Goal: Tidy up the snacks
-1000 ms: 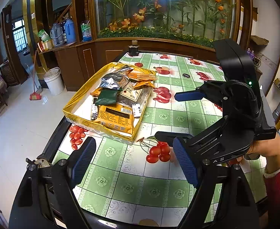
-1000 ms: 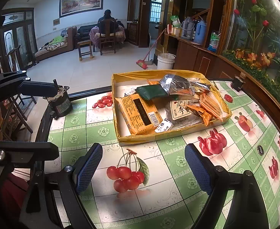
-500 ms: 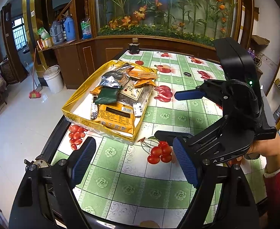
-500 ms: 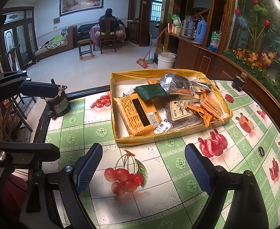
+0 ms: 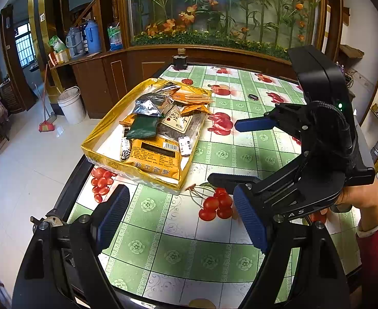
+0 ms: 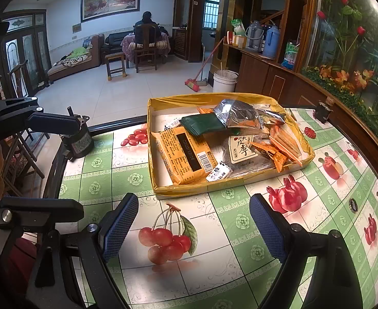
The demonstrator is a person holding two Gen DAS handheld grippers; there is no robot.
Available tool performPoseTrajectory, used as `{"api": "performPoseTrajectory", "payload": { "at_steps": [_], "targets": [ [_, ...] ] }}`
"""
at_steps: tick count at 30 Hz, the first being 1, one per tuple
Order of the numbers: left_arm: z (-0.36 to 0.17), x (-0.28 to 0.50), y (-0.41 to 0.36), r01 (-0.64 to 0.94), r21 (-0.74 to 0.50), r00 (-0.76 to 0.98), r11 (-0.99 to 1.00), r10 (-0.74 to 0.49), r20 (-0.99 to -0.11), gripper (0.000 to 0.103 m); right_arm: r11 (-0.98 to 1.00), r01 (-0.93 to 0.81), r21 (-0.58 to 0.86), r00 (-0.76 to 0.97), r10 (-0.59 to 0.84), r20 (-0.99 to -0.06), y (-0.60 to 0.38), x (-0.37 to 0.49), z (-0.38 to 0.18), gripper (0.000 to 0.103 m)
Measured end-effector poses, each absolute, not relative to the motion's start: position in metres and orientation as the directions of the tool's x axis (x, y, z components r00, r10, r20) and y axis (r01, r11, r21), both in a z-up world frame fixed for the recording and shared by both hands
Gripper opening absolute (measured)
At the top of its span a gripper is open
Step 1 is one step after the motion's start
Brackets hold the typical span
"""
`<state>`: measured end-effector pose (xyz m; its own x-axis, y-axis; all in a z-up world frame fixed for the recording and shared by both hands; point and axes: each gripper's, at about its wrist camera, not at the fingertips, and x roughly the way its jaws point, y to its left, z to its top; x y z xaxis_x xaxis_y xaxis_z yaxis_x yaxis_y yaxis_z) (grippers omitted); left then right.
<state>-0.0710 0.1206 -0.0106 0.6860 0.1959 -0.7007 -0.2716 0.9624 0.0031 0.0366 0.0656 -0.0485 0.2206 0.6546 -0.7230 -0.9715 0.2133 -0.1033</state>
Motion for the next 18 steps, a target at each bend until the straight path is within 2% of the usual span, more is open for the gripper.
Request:
{"api": "performPoseTrajectory", "payload": {
  "at_steps": [18],
  "targets": [
    [-0.0131, -0.0689, 0.1206, -0.281, 0.009, 0.677, 0.96, 0.205, -0.707, 0.084, 0.212, -0.972, -0.102, 0.219, 0.655, -0.723, 0.0667, 0.0379, -0.0493, 0.089]
  ]
}}
